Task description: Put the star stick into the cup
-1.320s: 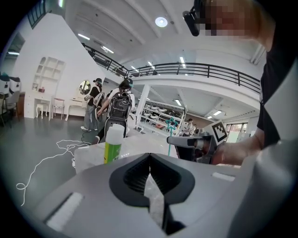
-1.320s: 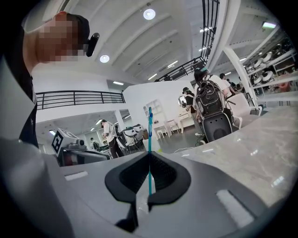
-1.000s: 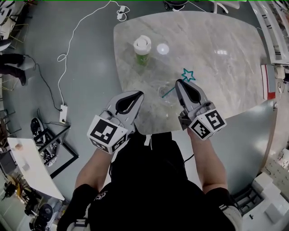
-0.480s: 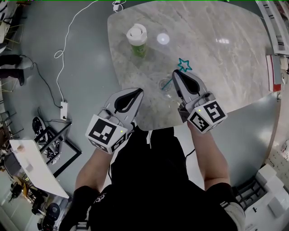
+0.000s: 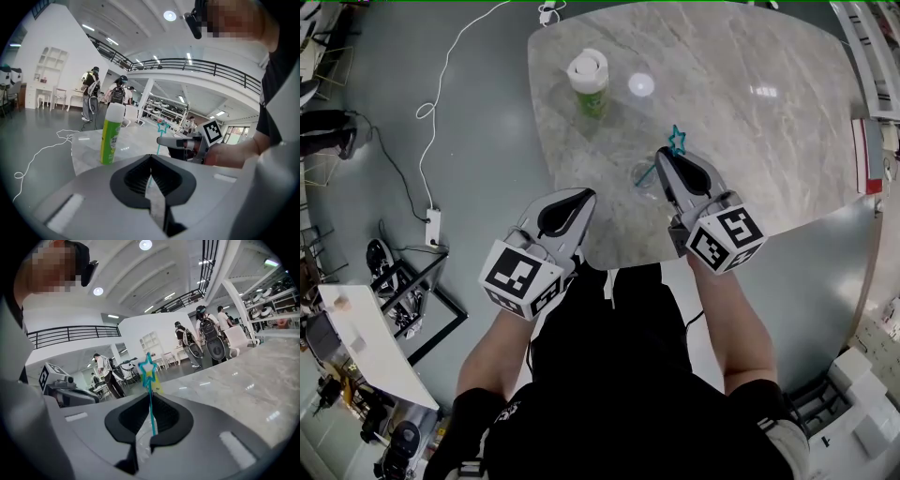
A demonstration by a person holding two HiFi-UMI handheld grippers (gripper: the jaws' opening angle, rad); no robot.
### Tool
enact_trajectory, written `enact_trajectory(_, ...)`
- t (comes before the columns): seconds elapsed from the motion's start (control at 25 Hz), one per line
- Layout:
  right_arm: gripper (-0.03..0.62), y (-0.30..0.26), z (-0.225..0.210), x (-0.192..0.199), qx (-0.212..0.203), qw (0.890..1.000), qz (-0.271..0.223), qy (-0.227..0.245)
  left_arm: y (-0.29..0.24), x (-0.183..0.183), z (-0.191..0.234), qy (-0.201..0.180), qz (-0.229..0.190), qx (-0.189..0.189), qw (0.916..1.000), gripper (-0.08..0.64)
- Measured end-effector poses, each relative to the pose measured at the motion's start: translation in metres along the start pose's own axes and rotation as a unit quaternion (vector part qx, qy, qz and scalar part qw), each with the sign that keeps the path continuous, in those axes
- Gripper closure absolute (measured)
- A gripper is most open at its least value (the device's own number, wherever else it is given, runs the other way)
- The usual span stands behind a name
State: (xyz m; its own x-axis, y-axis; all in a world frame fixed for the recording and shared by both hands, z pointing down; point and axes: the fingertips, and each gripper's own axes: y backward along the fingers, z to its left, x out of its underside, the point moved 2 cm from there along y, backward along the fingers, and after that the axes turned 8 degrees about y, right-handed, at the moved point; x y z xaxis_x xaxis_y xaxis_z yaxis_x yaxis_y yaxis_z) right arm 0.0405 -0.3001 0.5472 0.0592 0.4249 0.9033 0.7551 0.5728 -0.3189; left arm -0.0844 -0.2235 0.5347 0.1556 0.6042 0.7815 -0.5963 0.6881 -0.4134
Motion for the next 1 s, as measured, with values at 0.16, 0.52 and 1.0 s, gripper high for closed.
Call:
enact_trajectory(0.16,0.531,0.0,0.003,-0.002,-0.006,1.0,0.003,-0.001,0.002,-0.002,0.0,0.003,-0.002,-0.003,1.0,0.557)
enact_trajectory(0.52,0.384,0.011,0.0,-0.003,0.008,1.0,0.03,-0.001,0.007,-0.011,-0.014,0.001,-0.009,0.006,0.9999,0.557)
enact_trajectory(1.0,0.328,0.03,0.001,0.013,0.025,0.997,0.06,-0.037,0.018,-0.011,-0.027,0.0,-0.008,0.016,0.9998,0.557)
